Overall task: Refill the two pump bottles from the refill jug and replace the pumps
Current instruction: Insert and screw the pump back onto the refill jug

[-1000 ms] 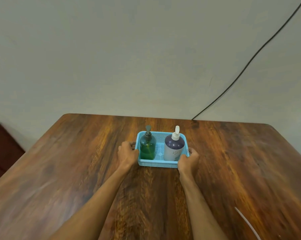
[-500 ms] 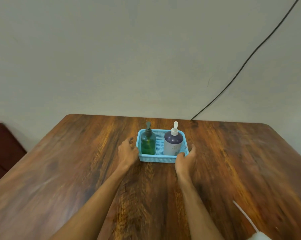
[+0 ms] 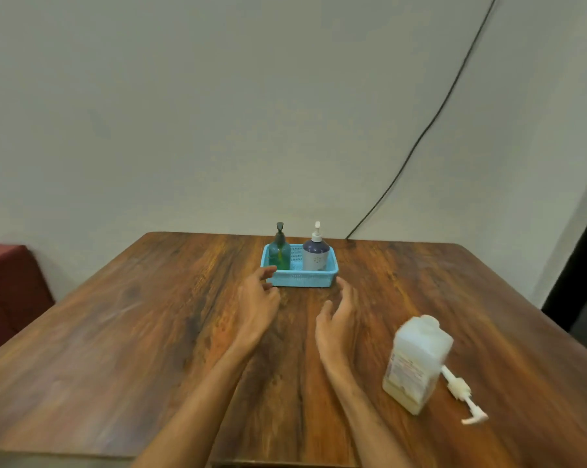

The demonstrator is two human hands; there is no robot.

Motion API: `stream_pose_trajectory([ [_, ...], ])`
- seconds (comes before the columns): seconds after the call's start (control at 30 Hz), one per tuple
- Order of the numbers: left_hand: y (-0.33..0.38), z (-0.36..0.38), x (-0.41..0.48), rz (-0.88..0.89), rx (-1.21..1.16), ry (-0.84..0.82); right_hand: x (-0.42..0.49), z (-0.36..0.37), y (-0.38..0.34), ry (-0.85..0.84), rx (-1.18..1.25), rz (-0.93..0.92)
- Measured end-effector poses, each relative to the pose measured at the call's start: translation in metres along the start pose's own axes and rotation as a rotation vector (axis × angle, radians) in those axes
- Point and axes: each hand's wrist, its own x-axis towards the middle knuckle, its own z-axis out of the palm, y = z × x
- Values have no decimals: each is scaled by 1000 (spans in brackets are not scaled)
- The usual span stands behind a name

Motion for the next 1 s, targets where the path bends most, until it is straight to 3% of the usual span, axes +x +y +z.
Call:
stream_pose_trajectory([
  [0.17,37,-9,-93,105,-88,-5,-64,-65,-19,-44,12,-182],
  [0.37,53,-1,-181,159,-181,-75,-106,-139,-12,-32,-21,-241],
  [0.6,53,40,-219,150,-108,-161,-104,-208,19,95,20,-101],
  [0.73,61,63,-217,157,-67,-216,-82,-230,50,177,-87,11],
  [1.0,66,112,-201,118,-99,-273,-43,-237,98,40,-334,162],
])
